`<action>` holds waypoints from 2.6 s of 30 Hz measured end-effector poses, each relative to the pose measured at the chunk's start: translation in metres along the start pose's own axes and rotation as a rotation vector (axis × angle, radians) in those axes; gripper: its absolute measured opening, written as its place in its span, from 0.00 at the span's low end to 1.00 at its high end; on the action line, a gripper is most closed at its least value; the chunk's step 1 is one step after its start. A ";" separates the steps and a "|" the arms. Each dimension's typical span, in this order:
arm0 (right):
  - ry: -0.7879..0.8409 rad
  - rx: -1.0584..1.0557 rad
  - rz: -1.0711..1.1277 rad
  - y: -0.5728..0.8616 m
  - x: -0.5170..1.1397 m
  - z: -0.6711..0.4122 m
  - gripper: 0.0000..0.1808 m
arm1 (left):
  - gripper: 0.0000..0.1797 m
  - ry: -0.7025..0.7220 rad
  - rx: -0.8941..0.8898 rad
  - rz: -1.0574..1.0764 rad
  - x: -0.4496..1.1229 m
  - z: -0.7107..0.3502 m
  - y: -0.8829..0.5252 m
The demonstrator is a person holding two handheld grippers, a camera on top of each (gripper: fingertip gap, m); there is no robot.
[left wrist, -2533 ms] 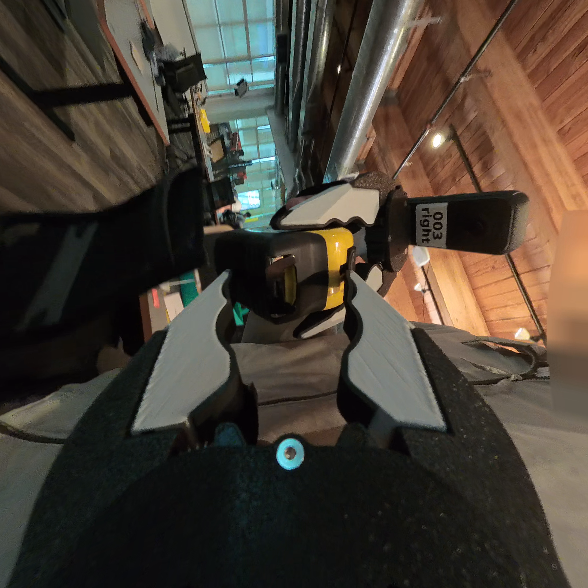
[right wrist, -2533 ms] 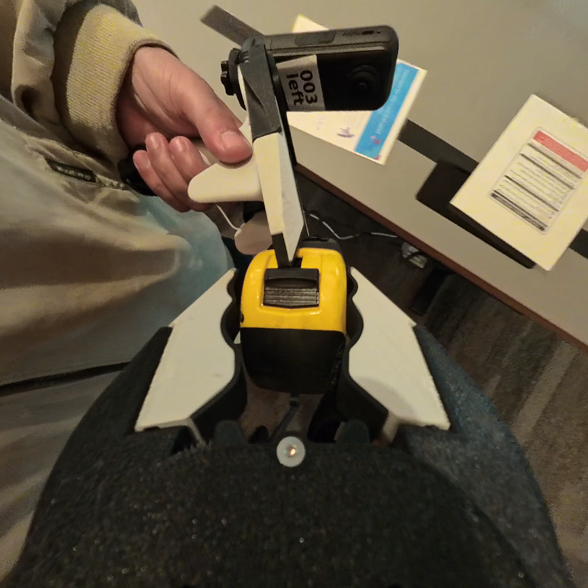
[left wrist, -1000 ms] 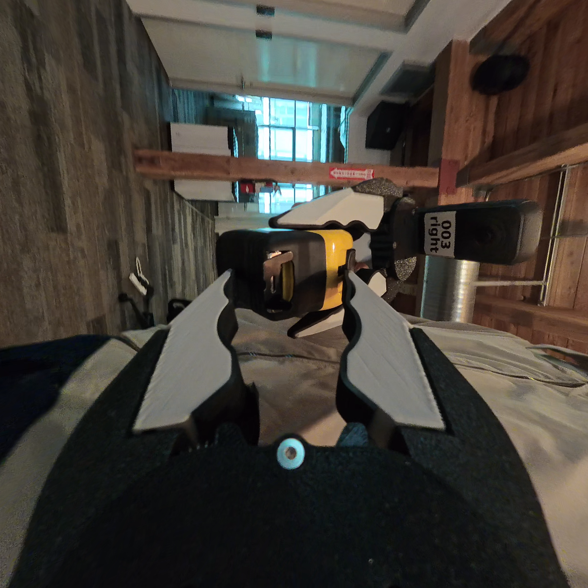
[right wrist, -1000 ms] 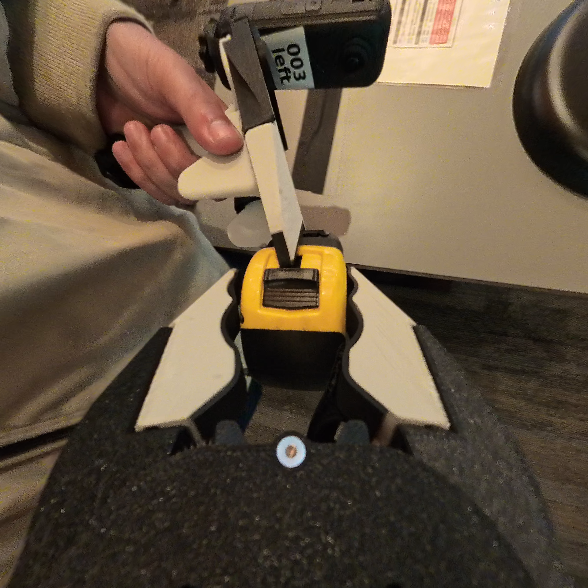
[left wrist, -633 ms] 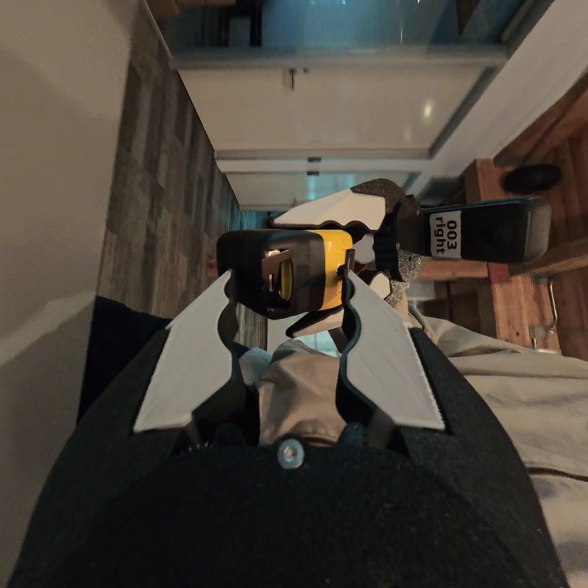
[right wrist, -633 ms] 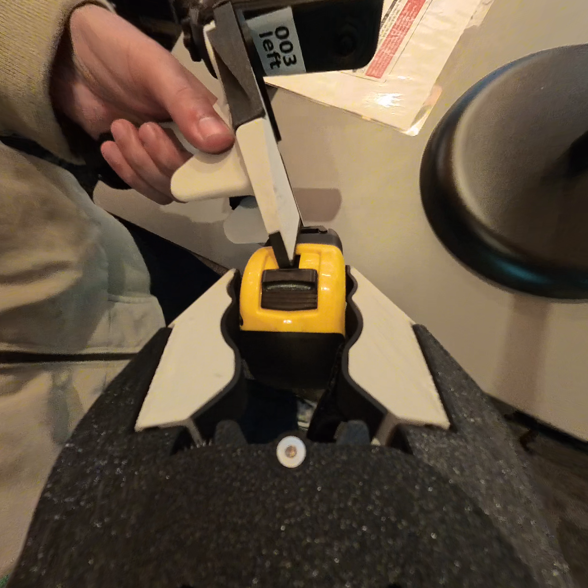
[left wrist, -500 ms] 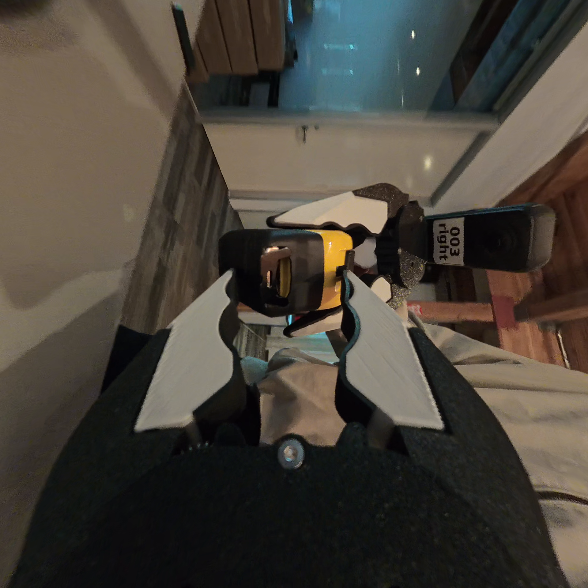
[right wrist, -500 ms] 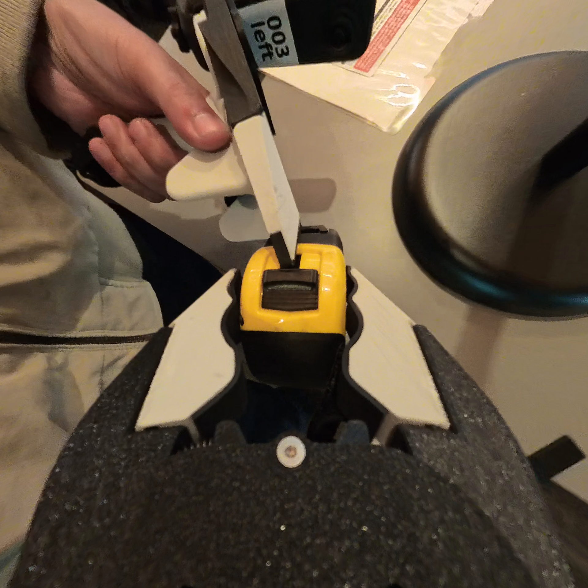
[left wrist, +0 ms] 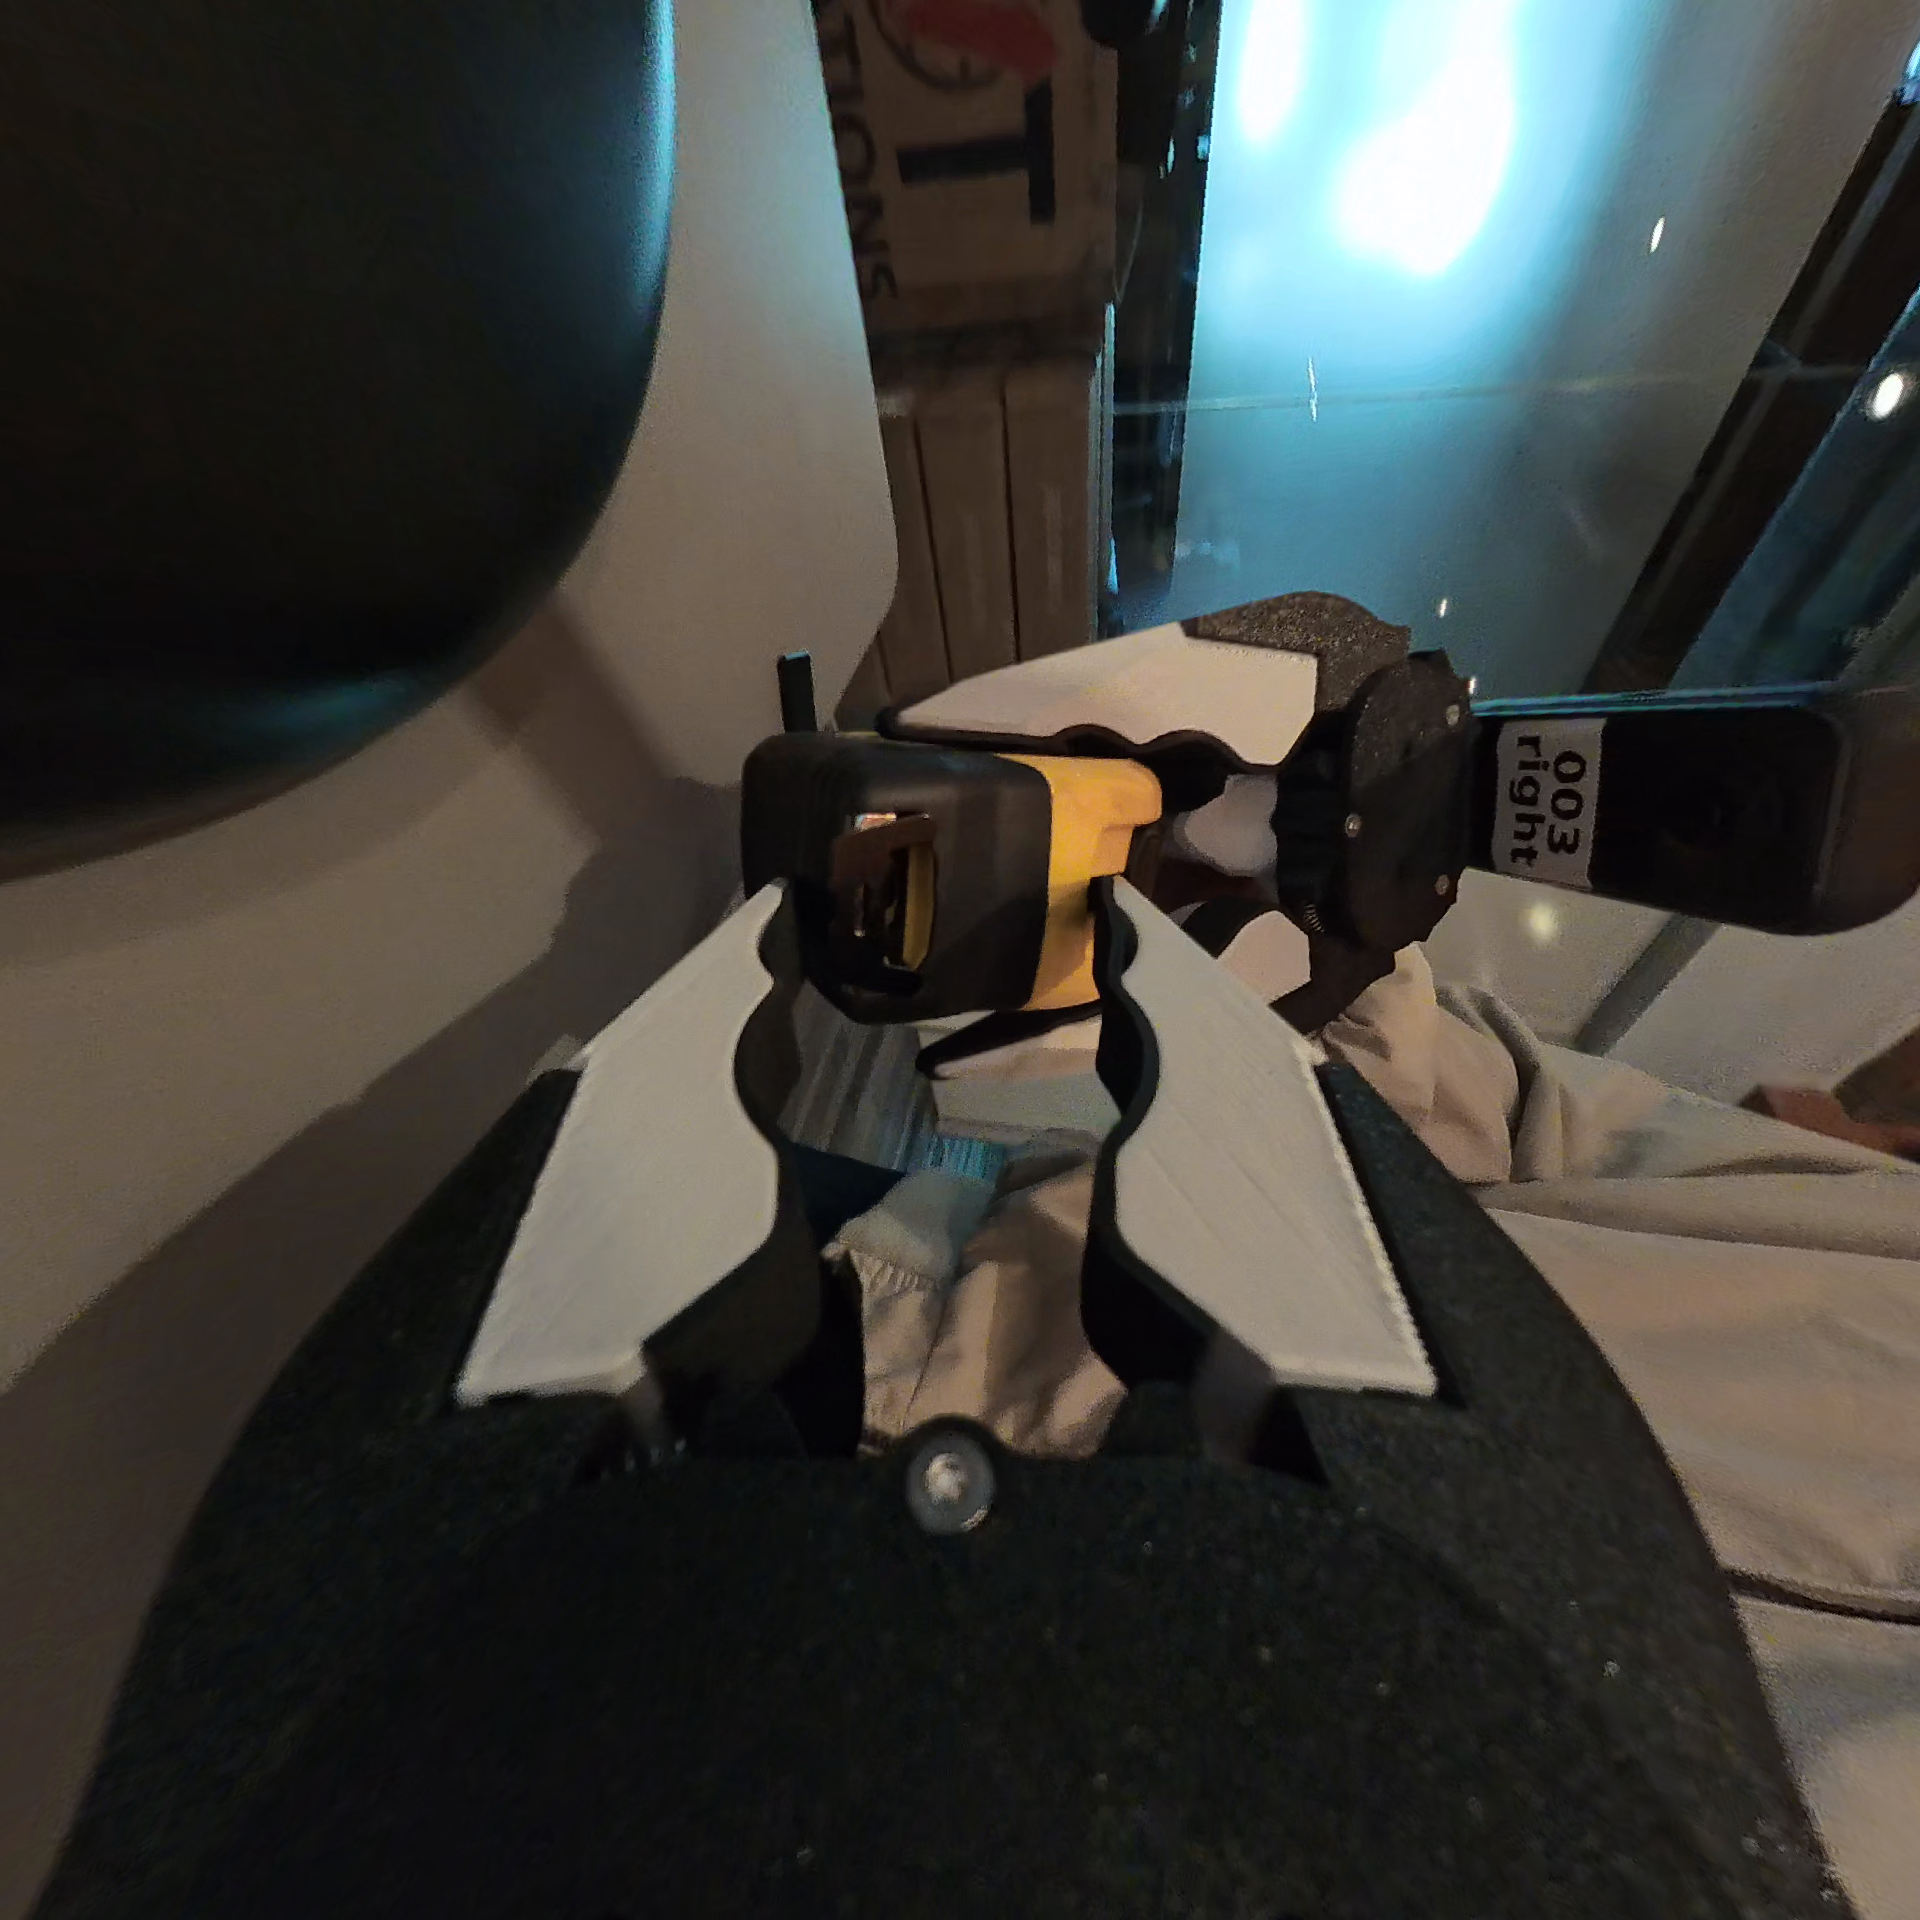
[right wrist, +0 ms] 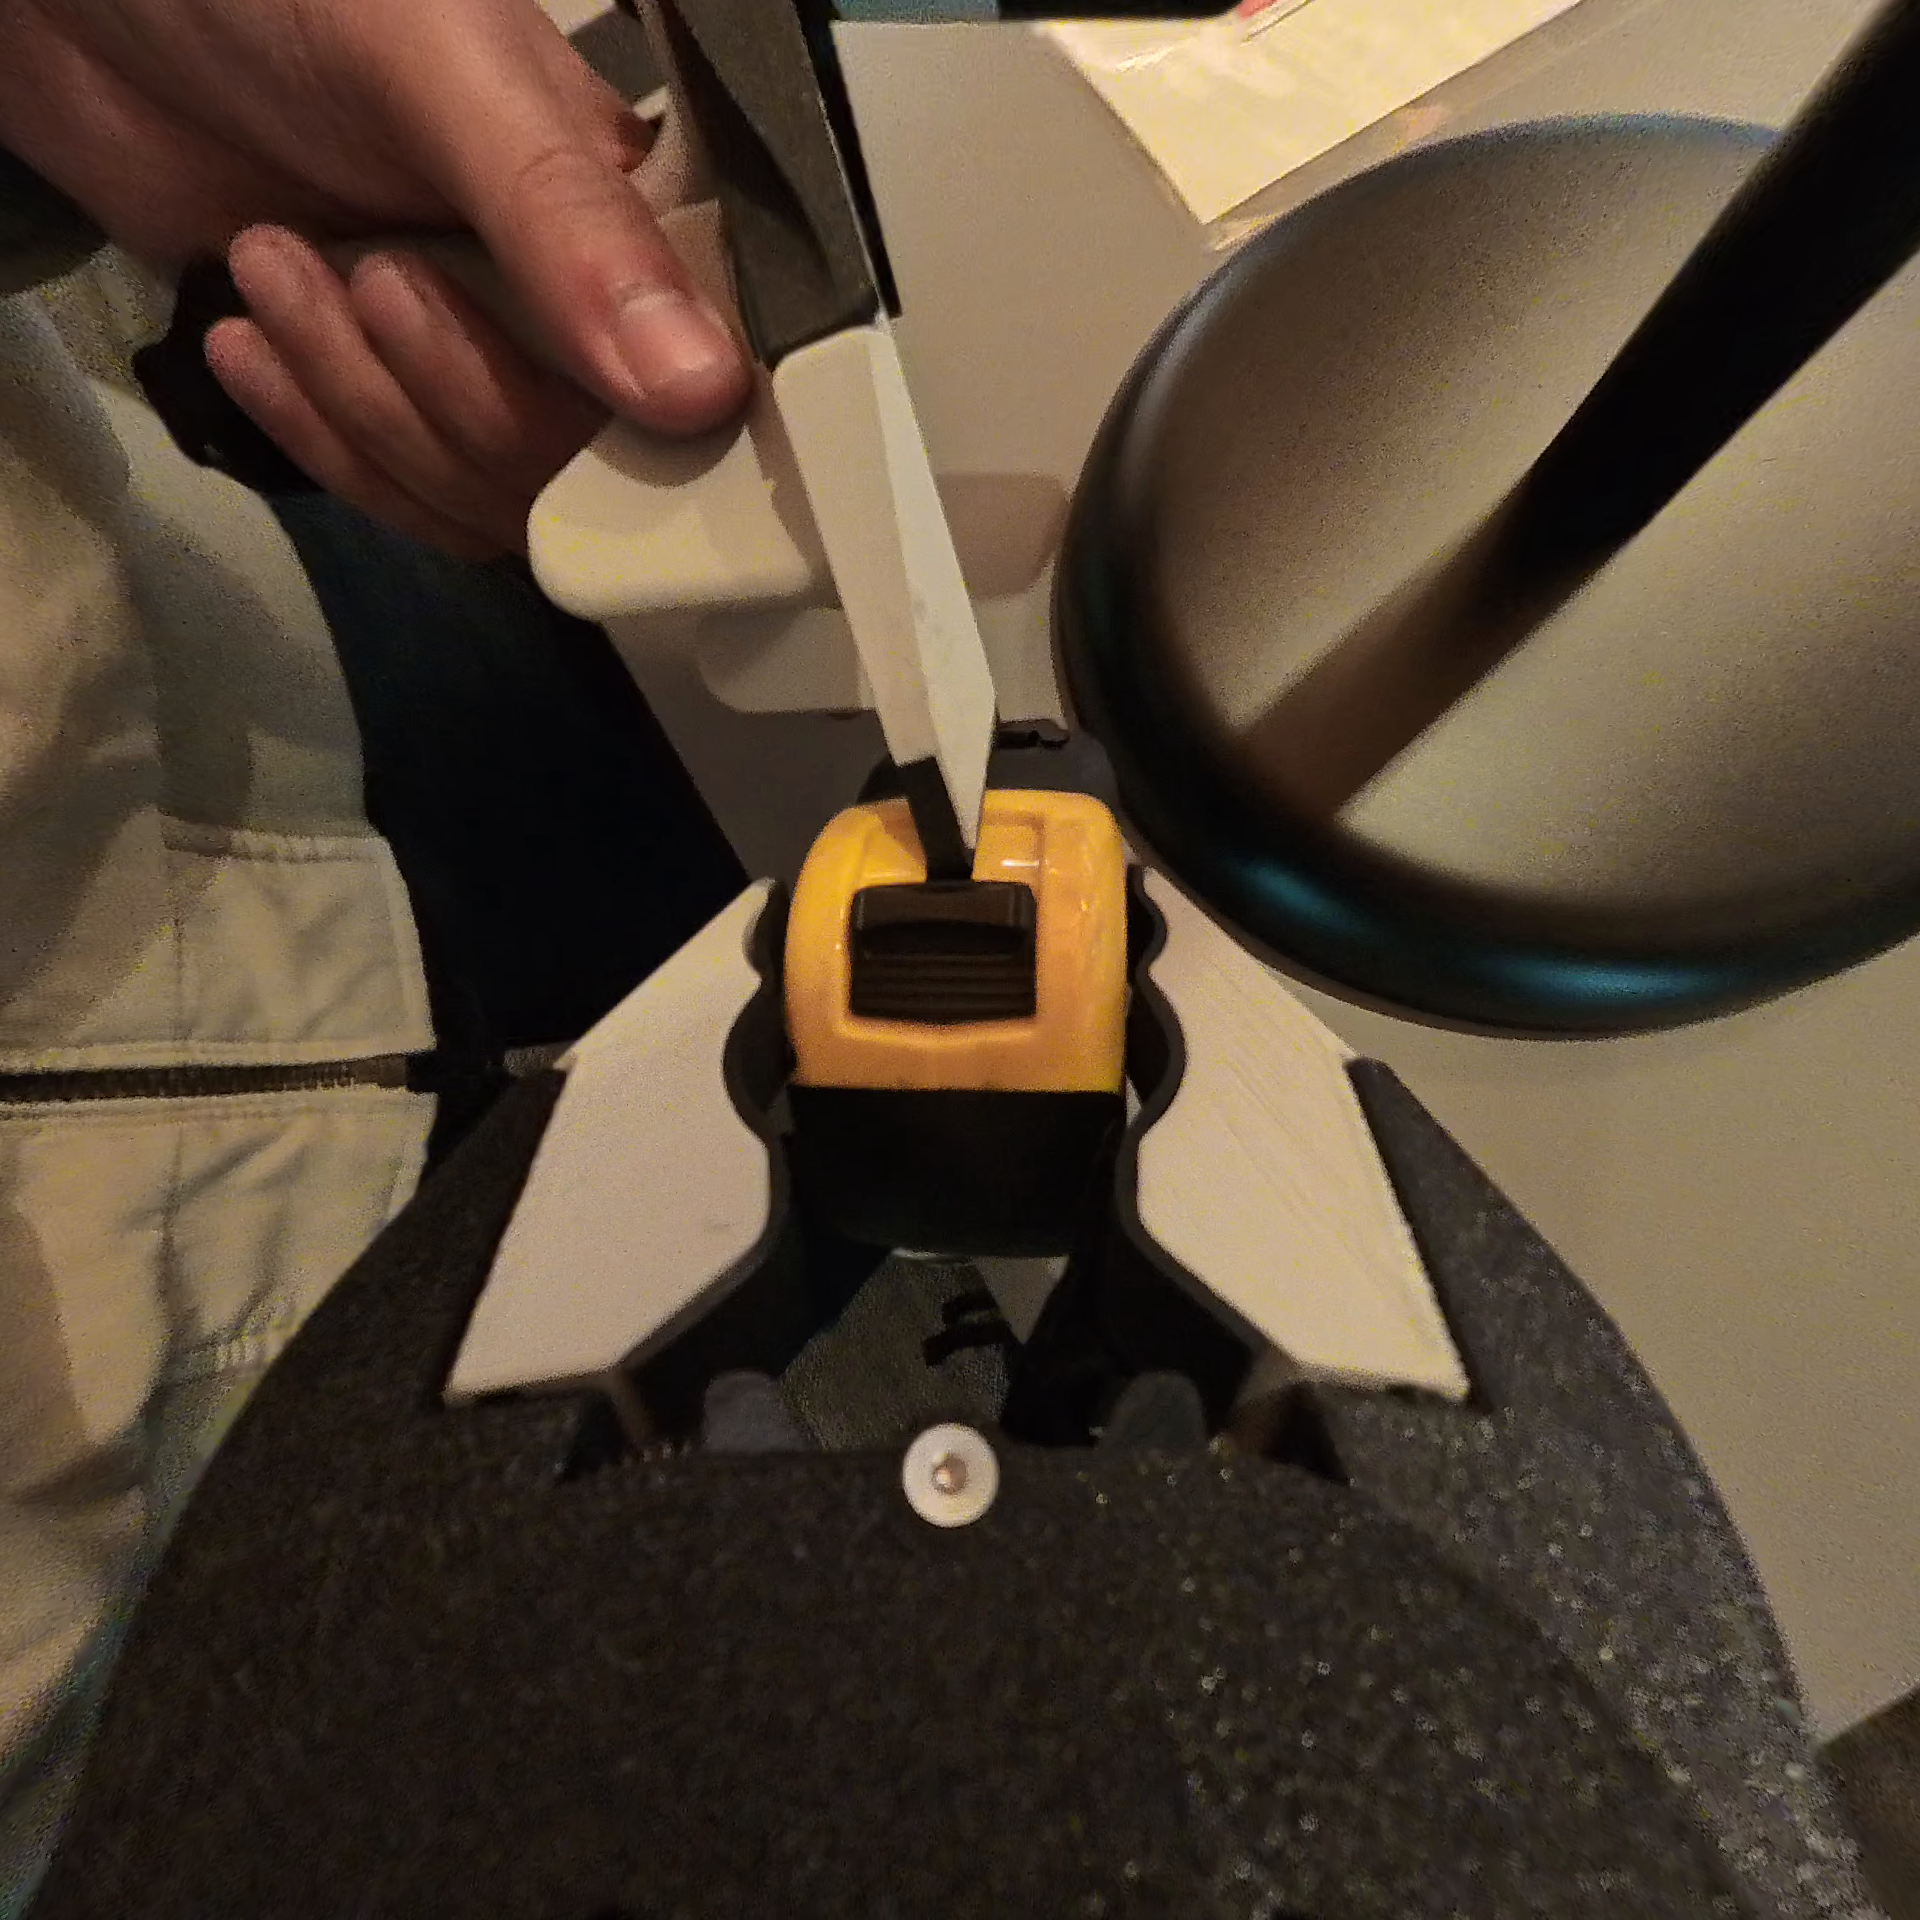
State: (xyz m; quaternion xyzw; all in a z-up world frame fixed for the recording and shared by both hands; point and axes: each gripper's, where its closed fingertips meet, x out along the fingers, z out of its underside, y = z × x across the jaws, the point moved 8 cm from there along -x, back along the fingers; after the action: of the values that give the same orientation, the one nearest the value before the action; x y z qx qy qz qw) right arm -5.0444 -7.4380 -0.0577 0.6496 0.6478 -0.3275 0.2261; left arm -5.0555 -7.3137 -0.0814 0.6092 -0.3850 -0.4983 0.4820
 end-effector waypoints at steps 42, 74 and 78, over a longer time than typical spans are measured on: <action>-0.065 -0.153 -0.066 0.033 0.027 0.039 0.45 | 0.04 0.204 0.110 -0.162 -0.005 -0.005 -0.027; -0.282 -0.355 -0.156 0.072 0.031 -0.087 0.37 | 0.28 0.321 0.067 0.110 -0.076 -0.050 -0.008; -0.092 -0.326 -0.241 0.053 0.012 -0.091 0.37 | 0.33 0.321 -0.066 0.330 -0.064 -0.047 -0.010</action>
State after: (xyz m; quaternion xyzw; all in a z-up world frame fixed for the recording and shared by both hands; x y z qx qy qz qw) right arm -4.9803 -7.3670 -0.0113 0.5065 0.7543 -0.2725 0.3166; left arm -5.0230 -7.2408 -0.0738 0.5934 -0.3811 -0.3218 0.6317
